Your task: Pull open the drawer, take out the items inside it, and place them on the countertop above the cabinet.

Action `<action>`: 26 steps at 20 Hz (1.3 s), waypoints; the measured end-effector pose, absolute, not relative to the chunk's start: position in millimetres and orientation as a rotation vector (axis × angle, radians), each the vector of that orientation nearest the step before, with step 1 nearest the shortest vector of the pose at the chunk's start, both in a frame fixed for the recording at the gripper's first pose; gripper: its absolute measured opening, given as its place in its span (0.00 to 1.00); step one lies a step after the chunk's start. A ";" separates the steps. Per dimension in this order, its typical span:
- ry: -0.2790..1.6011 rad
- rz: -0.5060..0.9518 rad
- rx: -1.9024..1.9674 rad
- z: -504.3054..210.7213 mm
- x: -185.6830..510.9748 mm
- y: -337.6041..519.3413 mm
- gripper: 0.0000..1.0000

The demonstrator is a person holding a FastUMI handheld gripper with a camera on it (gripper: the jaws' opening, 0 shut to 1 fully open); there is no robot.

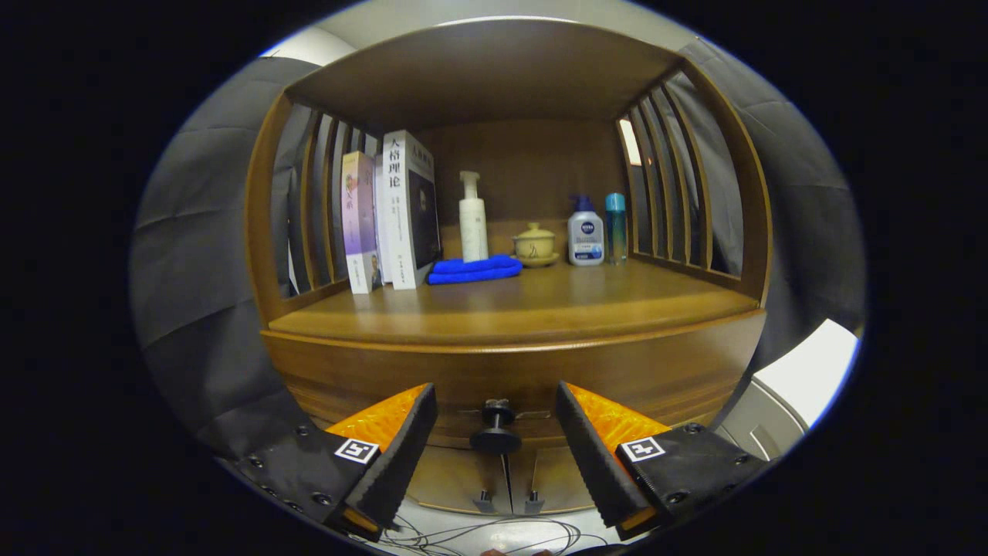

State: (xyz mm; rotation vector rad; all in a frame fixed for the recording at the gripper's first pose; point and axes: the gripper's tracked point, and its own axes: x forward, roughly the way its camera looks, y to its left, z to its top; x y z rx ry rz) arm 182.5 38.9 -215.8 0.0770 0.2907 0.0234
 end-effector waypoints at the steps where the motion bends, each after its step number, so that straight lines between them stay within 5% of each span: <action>1: 0.297 0.022 0.076 -221.0 183.5 39.0 0.98; 9: 0.337 0.004 -0.002 -254.4 195.0 42.6 0.98; 13: 0.336 -0.034 -0.032 -259.2 198.7 39.7 0.59; 20: 0.340 -0.025 -0.018 -261.7 198.2 42.9 0.28; 26: 0.344 -0.004 -0.074 -261.5 190.4 41.9 0.28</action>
